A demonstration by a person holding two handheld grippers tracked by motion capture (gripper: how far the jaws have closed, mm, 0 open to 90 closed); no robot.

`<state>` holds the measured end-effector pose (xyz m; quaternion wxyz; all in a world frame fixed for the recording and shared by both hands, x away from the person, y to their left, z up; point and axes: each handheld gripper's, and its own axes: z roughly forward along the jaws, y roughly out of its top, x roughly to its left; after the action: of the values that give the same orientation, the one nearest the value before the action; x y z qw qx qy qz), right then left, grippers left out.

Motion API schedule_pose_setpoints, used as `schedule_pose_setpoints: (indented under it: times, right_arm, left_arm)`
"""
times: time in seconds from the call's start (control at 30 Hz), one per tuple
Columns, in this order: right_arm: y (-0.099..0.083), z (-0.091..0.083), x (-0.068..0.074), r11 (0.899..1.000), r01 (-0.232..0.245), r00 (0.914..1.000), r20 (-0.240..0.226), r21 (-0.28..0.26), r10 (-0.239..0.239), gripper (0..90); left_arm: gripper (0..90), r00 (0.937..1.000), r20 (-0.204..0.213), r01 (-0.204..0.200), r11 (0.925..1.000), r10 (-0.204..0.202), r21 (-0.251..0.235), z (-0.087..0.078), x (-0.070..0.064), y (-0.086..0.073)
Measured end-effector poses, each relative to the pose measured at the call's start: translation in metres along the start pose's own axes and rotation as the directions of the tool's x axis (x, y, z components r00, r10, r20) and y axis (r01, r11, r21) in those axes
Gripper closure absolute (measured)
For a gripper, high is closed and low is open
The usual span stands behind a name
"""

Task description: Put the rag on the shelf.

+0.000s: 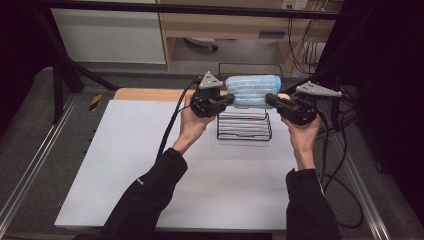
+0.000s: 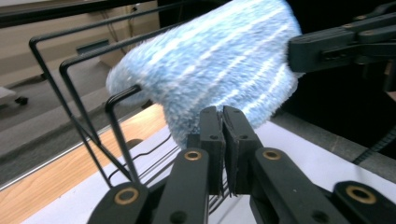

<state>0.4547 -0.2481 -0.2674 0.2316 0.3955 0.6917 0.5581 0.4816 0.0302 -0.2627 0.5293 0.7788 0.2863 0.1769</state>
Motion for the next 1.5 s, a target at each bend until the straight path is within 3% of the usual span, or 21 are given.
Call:
schedule_pose_setpoints:
  times: [0.23, 0.47, 0.63, 0.93, 1.27, 1.5]
  right_arm:
    - [-0.005, 0.004, -0.002, 1.0, 0.002, 1.0, 0.008, -0.01, -0.002, 86.8]
    - [-0.001, 0.003, 0.004, 1.0, 0.022, 0.9998, 0.005, -0.022, -0.021, 81.5]
    - [0.003, -0.003, 0.008, 0.998, 0.032, 0.9995, -0.003, -0.052, -0.032, 72.3]
    - [0.018, -0.007, 0.016, 0.996, 0.068, 0.9977, 0.001, -0.065, -0.068, 59.0]
    - [0.026, -0.011, 0.017, 0.995, 0.06, 0.9982, 0.005, -0.075, -0.06, 50.5]
    - [0.029, -0.021, 0.018, 0.994, 0.053, 0.9986, -0.003, -0.096, -0.053, 34.4]
  left_arm:
    - [89.1, 0.9995, -0.024, 0.021, 0.9997, -0.021, -0.009, 0.005, 0.004, -0.001]
    - [88.3, 0.9999, -0.005, 0.013, 0.9997, -0.013, -0.021, -0.001, 0.002, 0.0]
    - [81.8, 1.0, 0.001, 0.009, 0.9987, -0.009, -0.051, -0.011, 0.0, 0.005]
    - [69.4, 1.0, -0.003, 0.006, 0.9984, -0.006, -0.056, -0.023, 0.001, 0.015]
    - [55.3, 0.9998, -0.018, 0.01, 0.9984, -0.011, -0.055, -0.034, 0.008, 0.016]
    - [44.4, 0.9998, -0.017, 0.01, 0.9991, -0.011, -0.042, -0.048, 0.014, 0.011]
